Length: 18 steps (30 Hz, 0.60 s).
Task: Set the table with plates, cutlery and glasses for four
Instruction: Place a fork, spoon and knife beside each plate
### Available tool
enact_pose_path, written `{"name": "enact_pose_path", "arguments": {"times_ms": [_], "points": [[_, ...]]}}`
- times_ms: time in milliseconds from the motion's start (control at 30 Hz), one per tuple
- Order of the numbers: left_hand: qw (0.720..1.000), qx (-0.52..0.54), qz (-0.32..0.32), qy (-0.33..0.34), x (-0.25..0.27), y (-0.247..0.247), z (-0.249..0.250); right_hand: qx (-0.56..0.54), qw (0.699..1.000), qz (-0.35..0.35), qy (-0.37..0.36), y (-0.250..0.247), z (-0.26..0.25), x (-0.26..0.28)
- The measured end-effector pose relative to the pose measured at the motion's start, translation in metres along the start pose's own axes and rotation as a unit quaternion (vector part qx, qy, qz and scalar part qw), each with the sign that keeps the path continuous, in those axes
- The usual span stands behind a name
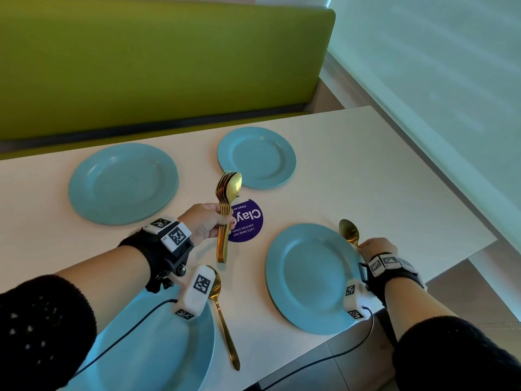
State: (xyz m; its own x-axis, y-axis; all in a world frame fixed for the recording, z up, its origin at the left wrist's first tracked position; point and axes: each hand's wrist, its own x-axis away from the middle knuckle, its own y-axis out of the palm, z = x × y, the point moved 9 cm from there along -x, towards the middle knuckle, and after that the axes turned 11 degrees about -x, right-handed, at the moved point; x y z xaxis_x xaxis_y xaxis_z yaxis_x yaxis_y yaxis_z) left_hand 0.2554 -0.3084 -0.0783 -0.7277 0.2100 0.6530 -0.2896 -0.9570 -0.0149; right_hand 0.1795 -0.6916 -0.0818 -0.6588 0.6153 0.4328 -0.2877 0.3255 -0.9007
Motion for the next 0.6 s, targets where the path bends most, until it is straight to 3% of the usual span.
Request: {"name": "enact_pose_path", "arguments": {"times_ms": [167, 400, 600], "points": [[1.000, -0.004, 0.004, 0.001, 0.002, -0.001, -0.001, 0.029, 0.999, 0.014, -0.016, 0.000, -0.001, 0.000], [1.000, -0.007, 0.011, 0.000, 0.005, -0.002, -0.007, 0.159, 0.986, 0.010, -0.053, 0.008, -0.008, 0.001], [1.000, -0.007, 0.011, -0.001, 0.007, -0.001, -0.011, 0.083, 0.996, 0.017, -0.023, 0.008, -0.003, -0.006]]}}
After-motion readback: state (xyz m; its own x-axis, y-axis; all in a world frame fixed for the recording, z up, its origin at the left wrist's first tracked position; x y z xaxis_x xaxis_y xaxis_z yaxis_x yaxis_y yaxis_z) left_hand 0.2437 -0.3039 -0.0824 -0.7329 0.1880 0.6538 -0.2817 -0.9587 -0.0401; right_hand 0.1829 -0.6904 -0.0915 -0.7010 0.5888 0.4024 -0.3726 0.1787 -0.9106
